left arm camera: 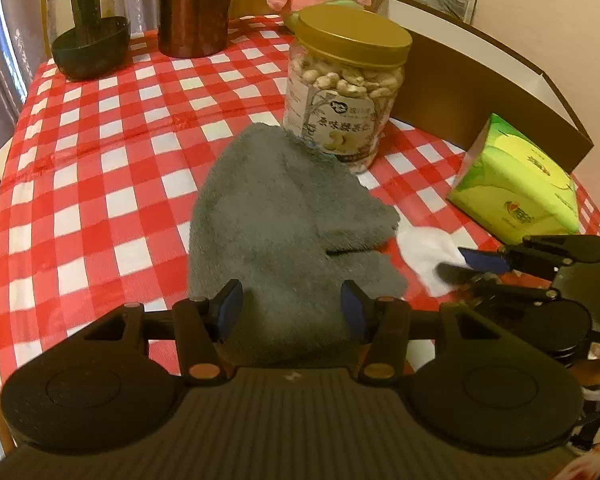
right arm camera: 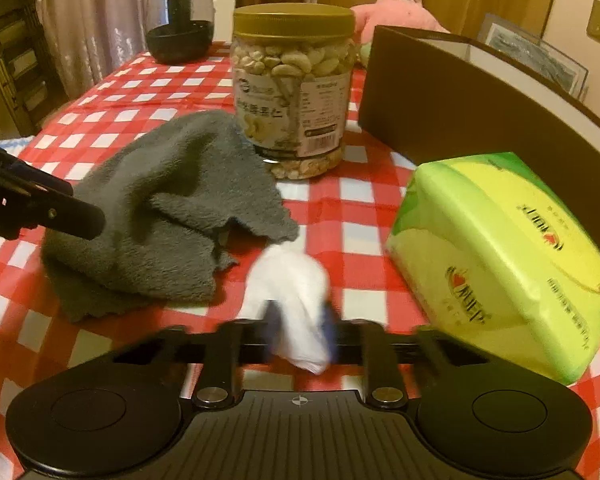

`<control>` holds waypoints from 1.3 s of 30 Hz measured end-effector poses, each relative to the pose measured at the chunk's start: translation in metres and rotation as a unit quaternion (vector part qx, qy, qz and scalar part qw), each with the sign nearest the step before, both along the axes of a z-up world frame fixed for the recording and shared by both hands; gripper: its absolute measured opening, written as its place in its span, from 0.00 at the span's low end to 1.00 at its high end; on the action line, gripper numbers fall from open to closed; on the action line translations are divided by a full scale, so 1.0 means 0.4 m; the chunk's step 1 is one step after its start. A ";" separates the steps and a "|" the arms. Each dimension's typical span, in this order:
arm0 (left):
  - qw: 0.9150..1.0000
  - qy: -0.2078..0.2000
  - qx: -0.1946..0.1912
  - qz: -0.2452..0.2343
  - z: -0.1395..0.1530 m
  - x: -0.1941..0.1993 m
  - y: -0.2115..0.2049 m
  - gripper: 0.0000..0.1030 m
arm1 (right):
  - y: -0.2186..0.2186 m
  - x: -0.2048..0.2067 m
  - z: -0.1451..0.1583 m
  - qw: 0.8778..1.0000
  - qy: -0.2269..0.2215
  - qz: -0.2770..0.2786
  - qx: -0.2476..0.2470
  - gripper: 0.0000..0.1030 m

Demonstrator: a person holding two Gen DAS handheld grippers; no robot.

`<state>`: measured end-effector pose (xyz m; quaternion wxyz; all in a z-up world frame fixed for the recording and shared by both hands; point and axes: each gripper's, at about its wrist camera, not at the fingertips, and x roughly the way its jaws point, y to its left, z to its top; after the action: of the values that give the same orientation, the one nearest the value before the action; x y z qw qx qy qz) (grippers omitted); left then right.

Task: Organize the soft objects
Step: 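Grasp the white cloth with the right tool while the left tool grasps the grey towel, then lift the grey towel with the left tool while the right tool holds the white cloth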

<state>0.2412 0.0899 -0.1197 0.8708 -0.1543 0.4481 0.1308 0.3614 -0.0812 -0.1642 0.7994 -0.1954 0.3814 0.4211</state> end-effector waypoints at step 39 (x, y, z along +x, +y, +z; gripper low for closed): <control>0.995 -0.076 0.067 0.013 0.067 -0.025 0.080 0.07 | -0.074 0.064 0.035 0.986 0.111 -0.113 0.050 0.07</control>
<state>0.2312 0.1217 -0.0931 0.9091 -0.1110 0.3683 0.1601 0.3872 -0.1109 -0.1501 0.8032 -0.0635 0.4658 0.3659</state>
